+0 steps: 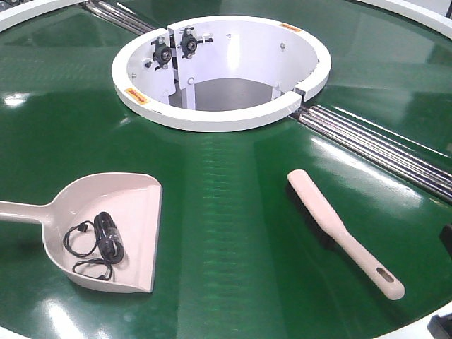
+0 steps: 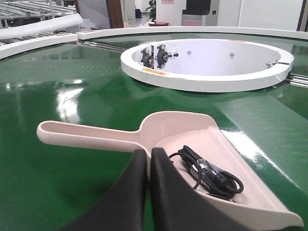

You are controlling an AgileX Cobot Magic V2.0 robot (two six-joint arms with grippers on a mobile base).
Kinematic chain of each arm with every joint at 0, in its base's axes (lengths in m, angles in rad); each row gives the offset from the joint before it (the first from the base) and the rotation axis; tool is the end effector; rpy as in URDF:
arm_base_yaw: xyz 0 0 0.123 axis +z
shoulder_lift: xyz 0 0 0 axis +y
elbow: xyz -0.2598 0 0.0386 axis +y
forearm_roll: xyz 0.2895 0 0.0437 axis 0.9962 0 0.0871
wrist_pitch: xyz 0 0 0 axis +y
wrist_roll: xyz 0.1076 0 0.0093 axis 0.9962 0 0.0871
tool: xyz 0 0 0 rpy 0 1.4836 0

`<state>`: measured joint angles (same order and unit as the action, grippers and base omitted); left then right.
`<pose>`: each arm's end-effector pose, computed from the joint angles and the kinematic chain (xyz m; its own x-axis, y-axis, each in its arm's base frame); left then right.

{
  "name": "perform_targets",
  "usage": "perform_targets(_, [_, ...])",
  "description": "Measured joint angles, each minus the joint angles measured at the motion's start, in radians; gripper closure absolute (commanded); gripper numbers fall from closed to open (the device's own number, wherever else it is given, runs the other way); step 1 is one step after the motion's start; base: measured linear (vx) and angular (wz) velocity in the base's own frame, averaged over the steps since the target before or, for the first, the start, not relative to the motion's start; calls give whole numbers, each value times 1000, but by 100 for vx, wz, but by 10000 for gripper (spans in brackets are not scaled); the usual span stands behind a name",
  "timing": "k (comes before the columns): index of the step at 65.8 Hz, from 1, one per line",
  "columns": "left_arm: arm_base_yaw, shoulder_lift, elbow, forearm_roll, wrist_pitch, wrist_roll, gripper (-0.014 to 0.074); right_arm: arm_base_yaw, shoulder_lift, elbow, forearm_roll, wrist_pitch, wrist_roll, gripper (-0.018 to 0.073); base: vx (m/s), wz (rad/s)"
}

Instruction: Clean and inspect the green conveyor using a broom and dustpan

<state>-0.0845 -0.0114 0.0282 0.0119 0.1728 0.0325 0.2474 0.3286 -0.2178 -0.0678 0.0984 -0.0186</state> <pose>0.1369 -0.0114 0.1863 -0.0981 0.0527 -0.9938 0.0868 0.9952 0.0442 0.1614 0.0400 0.2416 -0.0968 -0.1131 -0.9889 -0.2477 0.9650 -0.0861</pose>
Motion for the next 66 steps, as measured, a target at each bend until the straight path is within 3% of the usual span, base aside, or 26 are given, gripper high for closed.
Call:
perform_targets(34, [0,0,0,0,0,0,604,-3,-1,0,0,0,-7,568,0,0])
perform_targets(53, [0,0,0,0,1,0,604,-187,-50,10,41,-3,-21,568,0,0])
perform_targets(66, [0,0,0,0,1,0,604,-207,-222,162,37,-32,-21,568,0,0])
